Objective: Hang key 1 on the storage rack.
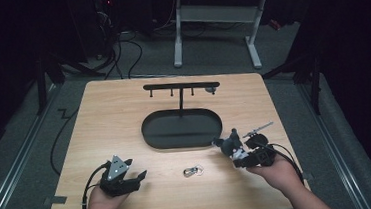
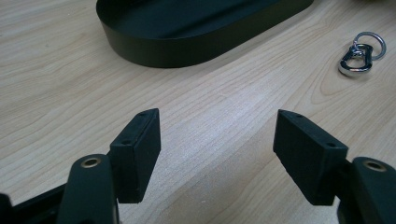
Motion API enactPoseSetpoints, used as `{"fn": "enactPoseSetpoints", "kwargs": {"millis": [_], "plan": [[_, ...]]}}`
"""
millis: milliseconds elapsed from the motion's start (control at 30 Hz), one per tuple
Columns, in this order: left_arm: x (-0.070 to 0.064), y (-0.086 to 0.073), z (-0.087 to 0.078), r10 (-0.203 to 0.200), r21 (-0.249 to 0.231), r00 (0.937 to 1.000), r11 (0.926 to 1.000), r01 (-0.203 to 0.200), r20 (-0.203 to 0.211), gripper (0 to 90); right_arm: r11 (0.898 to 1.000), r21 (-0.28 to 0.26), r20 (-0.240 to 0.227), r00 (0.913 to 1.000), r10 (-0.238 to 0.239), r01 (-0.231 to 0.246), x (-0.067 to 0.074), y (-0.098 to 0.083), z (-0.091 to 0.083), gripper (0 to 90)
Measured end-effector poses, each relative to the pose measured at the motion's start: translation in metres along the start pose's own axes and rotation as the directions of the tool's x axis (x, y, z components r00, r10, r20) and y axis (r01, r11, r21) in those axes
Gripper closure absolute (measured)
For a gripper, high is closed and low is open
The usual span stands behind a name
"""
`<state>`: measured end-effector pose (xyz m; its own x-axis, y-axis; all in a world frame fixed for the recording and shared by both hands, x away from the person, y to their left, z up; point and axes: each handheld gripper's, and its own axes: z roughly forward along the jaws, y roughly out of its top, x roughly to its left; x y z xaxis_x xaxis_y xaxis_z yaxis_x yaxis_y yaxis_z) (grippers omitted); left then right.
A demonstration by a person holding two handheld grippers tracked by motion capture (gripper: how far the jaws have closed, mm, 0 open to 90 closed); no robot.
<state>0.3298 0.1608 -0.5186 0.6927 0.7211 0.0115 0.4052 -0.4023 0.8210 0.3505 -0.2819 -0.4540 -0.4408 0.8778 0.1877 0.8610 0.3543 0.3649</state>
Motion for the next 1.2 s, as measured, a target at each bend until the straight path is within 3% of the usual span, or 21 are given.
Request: {"fn": "enactPoseSetpoints", "kwargs": {"millis": [667, 1200], "plan": [[-0.001, 0.000, 0.000, 0.011, 0.008, 0.9999, 0.9999, -0.011, 0.006, 33.5, 0.999, -0.030, 0.009, 0.9998, -0.017, 0.017, 0.002, 0.018, -0.028, 47.9], [-0.002, -0.001, -0.001, 0.019, 0.008, 0.9998, 0.9998, -0.019, 0.012, 34.1, 0.999, -0.047, -0.022, 0.9996, -0.017, 0.016, 0.003, 0.049, -0.045, 47.9]]}}
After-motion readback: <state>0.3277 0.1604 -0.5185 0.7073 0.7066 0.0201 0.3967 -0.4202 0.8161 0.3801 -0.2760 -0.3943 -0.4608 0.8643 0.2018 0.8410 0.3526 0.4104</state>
